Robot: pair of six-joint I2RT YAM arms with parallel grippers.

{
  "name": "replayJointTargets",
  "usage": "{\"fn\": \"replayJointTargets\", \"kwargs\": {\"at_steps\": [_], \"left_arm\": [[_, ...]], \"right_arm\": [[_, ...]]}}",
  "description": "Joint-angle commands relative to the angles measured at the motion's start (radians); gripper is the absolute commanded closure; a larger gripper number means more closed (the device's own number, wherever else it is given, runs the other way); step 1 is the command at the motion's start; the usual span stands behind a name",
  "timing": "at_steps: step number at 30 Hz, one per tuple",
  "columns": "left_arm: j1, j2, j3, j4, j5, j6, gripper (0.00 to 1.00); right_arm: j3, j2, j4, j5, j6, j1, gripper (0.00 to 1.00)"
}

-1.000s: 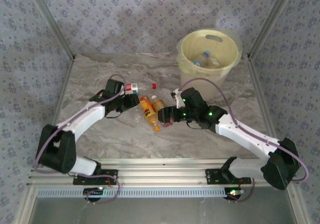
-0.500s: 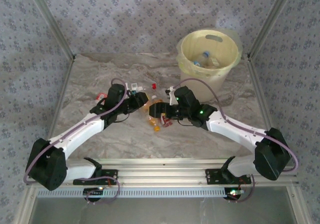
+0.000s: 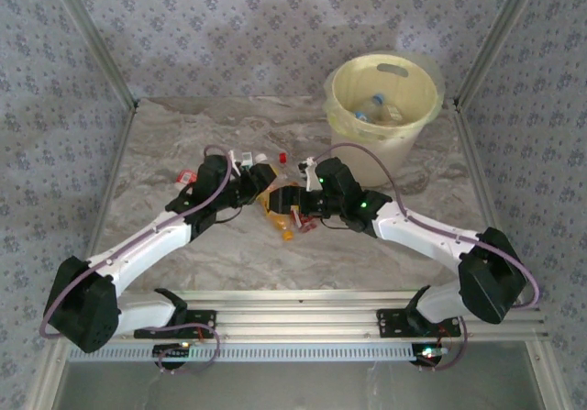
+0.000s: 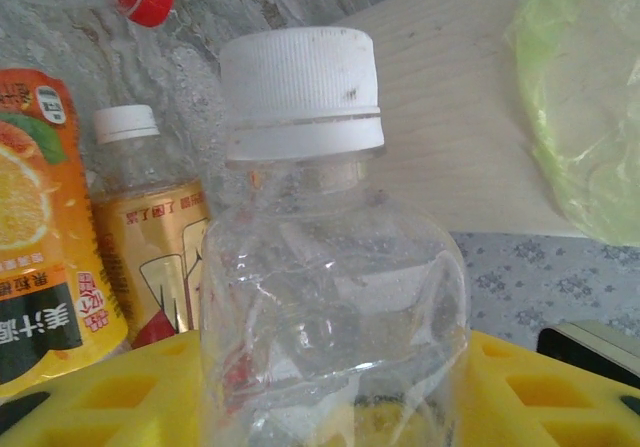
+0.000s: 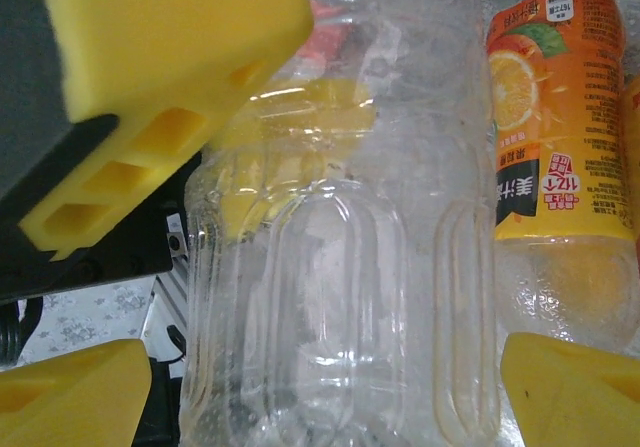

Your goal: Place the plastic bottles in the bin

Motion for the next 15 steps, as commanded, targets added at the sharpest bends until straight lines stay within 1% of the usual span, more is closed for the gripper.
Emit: {"fn": "replayJointTargets", "kwargs": {"at_steps": [1,3,7,12,14,15], "left_arm": [[-0.01,-0.006,-0.003,0.076,0.017,-0.036,0.46],[-0.011,-0.007,-0.001,0.079,0.022,-0.04,0.45],[-0.013,-0.002,-0.015,0.102,0.033,-0.055,0.43],[-0.012,0.004,-0.014,0.115,0.047,-0.06,0.37],[-0.013,0.003,-0.013,0.113,0.043,-0.057,0.35],[-0.013,0.001,-0.012,0.112,0.044,-0.057,0.32]], "right_arm": [[-0.007,0.006,0.04,-0.009,0.018,0.005,0.1],[-0.014,0.004,0.046,-0.007,0.019,0.002,0.13],[-0.031,-0.003,0.058,-0.003,0.022,-0.002,0.25],[-0.038,-0.025,0.043,0.001,0.006,-0.005,0.37],[-0.037,-0.04,0.019,0.009,-0.009,-0.006,0.39],[-0.039,-0.054,0.003,0.015,-0.018,-0.01,0.41]]}}
